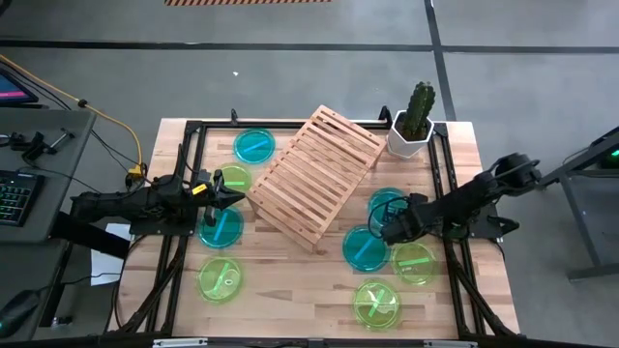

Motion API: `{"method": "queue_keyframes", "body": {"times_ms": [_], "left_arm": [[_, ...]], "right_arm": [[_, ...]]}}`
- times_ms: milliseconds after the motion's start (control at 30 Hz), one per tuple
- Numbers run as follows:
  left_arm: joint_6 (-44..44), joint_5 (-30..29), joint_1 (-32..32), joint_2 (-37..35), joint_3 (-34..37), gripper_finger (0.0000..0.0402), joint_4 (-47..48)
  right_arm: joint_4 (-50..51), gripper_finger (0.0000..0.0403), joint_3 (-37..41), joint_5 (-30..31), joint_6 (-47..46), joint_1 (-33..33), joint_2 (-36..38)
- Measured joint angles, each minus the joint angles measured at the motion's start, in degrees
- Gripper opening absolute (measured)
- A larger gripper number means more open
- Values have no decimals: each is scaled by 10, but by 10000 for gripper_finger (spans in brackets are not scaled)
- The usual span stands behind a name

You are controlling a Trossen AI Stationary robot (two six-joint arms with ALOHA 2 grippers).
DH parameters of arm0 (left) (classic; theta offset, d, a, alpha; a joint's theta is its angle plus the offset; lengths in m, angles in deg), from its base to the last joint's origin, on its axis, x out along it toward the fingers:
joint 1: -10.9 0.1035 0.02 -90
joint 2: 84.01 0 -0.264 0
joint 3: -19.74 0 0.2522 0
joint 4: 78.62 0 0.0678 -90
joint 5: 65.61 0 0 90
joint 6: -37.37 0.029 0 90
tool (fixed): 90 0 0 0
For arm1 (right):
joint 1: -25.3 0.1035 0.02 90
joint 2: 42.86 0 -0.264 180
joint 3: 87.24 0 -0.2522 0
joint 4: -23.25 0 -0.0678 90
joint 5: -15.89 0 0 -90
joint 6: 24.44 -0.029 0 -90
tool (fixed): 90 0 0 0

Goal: Place and stack plates onto a shelf
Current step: Put the top right blue plate on the shelf

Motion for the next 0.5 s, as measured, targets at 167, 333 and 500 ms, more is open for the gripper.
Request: {"method": "queue_keyframes", "body": {"times_ms": [167,333,500], "left_arm": [[0,0,0,0,0,0,0],[0,0,0,0,0,0,0],[0,0,0,0,0,0,0]], "right_arm": [[3,34,0,0,2,0,-5],[40,8,-5,-3,3,3,6],[115,2,-25,4,25,3,40]]}}
